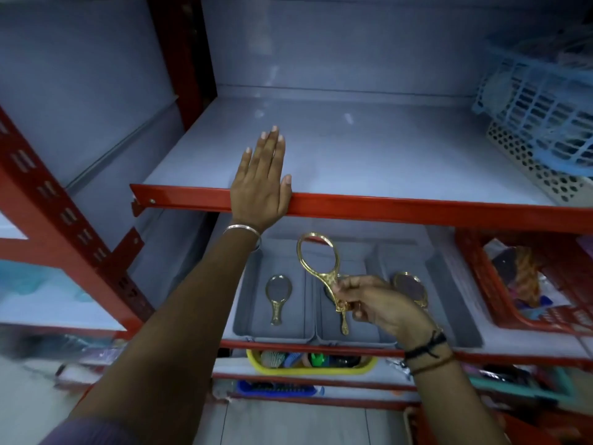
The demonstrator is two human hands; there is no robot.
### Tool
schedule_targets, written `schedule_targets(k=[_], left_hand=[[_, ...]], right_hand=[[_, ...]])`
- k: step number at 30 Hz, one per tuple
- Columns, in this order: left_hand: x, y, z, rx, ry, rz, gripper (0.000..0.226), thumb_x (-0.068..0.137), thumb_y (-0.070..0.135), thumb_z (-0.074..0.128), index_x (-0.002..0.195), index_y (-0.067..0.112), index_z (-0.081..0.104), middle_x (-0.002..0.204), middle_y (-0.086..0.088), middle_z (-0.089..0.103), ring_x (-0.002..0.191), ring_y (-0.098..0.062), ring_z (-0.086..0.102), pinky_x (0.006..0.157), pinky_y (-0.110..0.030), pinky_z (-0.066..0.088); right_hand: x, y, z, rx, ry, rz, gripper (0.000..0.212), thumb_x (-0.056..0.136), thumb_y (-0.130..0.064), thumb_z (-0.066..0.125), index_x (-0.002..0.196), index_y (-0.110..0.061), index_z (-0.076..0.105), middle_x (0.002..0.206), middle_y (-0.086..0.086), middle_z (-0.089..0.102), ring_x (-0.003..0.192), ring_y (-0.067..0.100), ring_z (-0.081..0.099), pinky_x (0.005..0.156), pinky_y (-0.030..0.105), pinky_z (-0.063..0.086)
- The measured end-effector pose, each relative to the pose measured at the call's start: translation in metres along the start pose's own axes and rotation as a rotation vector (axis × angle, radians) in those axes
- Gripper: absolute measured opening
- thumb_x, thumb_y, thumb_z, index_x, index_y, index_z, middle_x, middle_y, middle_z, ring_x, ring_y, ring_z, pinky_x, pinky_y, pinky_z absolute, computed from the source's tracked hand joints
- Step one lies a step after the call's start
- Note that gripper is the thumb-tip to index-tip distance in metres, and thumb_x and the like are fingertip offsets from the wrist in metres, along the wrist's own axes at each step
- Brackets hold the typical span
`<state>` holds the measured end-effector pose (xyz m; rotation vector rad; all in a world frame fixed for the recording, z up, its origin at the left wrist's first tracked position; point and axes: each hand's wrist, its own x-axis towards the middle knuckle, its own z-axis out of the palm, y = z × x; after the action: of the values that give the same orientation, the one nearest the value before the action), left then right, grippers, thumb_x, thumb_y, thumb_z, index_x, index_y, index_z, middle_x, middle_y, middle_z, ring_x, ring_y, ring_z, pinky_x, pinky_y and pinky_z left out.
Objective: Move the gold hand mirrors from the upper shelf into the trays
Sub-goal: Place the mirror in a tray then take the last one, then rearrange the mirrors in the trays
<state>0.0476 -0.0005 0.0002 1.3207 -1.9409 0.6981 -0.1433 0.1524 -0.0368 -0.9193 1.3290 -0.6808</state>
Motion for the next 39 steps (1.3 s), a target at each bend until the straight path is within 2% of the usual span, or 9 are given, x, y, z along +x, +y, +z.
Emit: schedule_targets(k=[5, 12, 19, 22, 28, 31, 33, 35, 39], left_hand=[[-0.001, -0.002, 0.003, 0.010, 0.024, 0.003, 0.061, 0.090, 0.031, 0.032, 0.143, 0.002, 0.036, 0.149, -0.015, 0.041, 0.140, -0.027, 0.037, 0.116, -0.036, 0.020], [-0.001, -0.001, 0.003, 0.004, 0.053, 0.015, 0.061, 0.089, 0.031, 0.034, 0.141, 0.001, 0.039, 0.148, -0.015, 0.044, 0.138, -0.027, 0.040, 0.115, -0.038, 0.026], [-0.002, 0.000, 0.003, 0.000, 0.050, 0.017, 0.060, 0.088, 0.031, 0.034, 0.140, 0.002, 0.042, 0.146, -0.014, 0.047, 0.137, -0.026, 0.043, 0.113, -0.039, 0.030], [-0.001, -0.001, 0.002, -0.016, 0.058, 0.026, 0.060, 0.088, 0.032, 0.035, 0.140, 0.002, 0.042, 0.146, -0.014, 0.046, 0.137, -0.026, 0.042, 0.117, -0.037, 0.022], [-0.039, 0.003, 0.010, -0.226, 0.100, -0.034, 0.055, 0.091, 0.028, 0.036, 0.142, 0.007, 0.029, 0.152, -0.013, 0.034, 0.147, -0.018, 0.013, 0.121, -0.031, -0.009], [-0.103, 0.003, 0.023, -0.314, -0.011, 0.058, 0.050, 0.091, 0.022, 0.038, 0.139, 0.008, 0.030, 0.160, 0.003, 0.008, 0.149, -0.010, -0.004, 0.123, -0.034, -0.002], [-0.142, 0.002, 0.032, -0.359, -0.127, 0.076, 0.044, 0.089, 0.016, 0.045, 0.132, 0.006, 0.042, 0.154, -0.006, 0.029, 0.144, -0.023, 0.024, 0.118, -0.038, 0.022], [-0.167, 0.003, 0.040, -0.430, -0.361, -0.053, 0.037, 0.089, 0.009, 0.051, 0.126, 0.004, 0.053, 0.136, -0.016, 0.052, 0.123, -0.030, 0.051, 0.102, -0.037, 0.044], [-0.189, 0.003, 0.065, -0.374, -0.912, -0.344, 0.041, 0.090, -0.002, 0.044, 0.131, 0.002, 0.047, 0.130, -0.017, 0.052, 0.106, -0.032, 0.062, 0.086, -0.037, 0.053]], right_hand=[[0.071, 0.039, 0.035, -0.046, 0.088, 0.141, 0.017, 0.085, -0.015, 0.066, 0.069, -0.014, 0.062, 0.061, 0.000, 0.052, 0.049, 0.007, 0.039, 0.038, 0.013, 0.030], [0.146, 0.068, 0.084, 0.112, 0.190, 0.138, 0.032, 0.084, -0.002, 0.066, 0.058, -0.007, 0.048, 0.051, 0.005, 0.044, 0.033, 0.006, 0.040, 0.032, 0.013, 0.033], [0.183, 0.102, 0.102, -0.065, 0.318, 0.216, 0.046, 0.080, -0.011, 0.072, 0.051, -0.014, 0.037, 0.052, 0.002, 0.041, 0.046, 0.011, 0.039, 0.048, 0.024, 0.036], [0.183, 0.110, 0.105, -0.168, 0.375, 0.193, 0.045, 0.078, -0.016, 0.074, 0.047, -0.018, 0.041, 0.049, -0.002, 0.043, 0.050, 0.010, 0.042, 0.062, 0.025, 0.041], [0.179, 0.115, 0.100, -0.308, 0.431, 0.157, 0.053, 0.081, -0.021, 0.069, 0.038, -0.020, 0.039, 0.038, -0.006, 0.041, 0.041, 0.007, 0.038, 0.053, 0.021, 0.034], [0.178, 0.114, 0.099, -0.377, 0.430, 0.140, 0.049, 0.084, -0.022, 0.063, 0.039, -0.018, 0.043, 0.045, -0.003, 0.046, 0.054, 0.016, 0.051, 0.058, 0.022, 0.036], [0.178, 0.115, 0.098, -0.392, 0.410, 0.128, 0.042, 0.086, -0.021, 0.060, 0.046, -0.014, 0.053, 0.055, 0.003, 0.057, 0.069, 0.015, 0.055, 0.063, 0.022, 0.037], [0.179, 0.116, 0.097, -0.373, 0.399, 0.130, 0.036, 0.087, -0.018, 0.059, 0.051, -0.011, 0.058, 0.066, 0.007, 0.061, 0.074, 0.016, 0.056, 0.065, 0.023, 0.039], [0.182, 0.120, 0.096, -0.412, 0.421, 0.098, 0.030, 0.085, -0.009, 0.056, 0.056, -0.009, 0.062, 0.072, 0.012, 0.061, 0.074, 0.020, 0.058, 0.064, 0.027, 0.044]])
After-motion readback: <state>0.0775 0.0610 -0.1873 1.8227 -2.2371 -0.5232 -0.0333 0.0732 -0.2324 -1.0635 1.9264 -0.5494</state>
